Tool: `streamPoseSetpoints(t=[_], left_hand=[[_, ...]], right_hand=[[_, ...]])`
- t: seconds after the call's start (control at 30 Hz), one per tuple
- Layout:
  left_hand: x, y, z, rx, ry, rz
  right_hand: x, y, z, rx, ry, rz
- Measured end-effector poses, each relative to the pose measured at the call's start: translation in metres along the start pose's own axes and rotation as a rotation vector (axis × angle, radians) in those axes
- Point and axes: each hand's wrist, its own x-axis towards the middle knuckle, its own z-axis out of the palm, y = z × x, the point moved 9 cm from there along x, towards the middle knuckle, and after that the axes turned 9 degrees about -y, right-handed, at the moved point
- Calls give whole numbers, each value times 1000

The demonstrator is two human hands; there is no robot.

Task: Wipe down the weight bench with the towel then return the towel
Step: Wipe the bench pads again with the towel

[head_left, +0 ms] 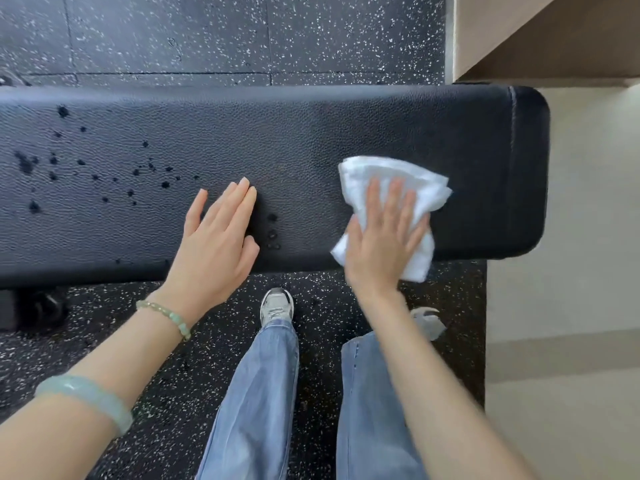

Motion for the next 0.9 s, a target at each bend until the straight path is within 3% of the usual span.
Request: streamPoseSetpoints(t=[0.13, 0.23, 0.3, 0.4, 0.5, 0.67, 0.9], left_hand=[[-6, -5, 4, -3, -6, 4], [-6, -10, 0, -6, 8, -7], [-5, -14, -4, -3, 9, -19], [-2, -19, -8, 1, 16, -33], [3, -24, -11, -5, 24, -54], [14, -29, -16, -17, 18, -57], [31, -36, -19, 19, -19, -63]], right_hand=[[-45, -85, 32, -60, -67, -253], [-47, -79, 34, -90, -108, -440], [-35, -45, 24, -123, -89, -413], [-8, 7, 4, -81, -26, -154], [-8, -3, 4, -21, -16, 33], [-22, -81, 30, -98, -127, -177], [97, -130, 3, -183, -167, -234]])
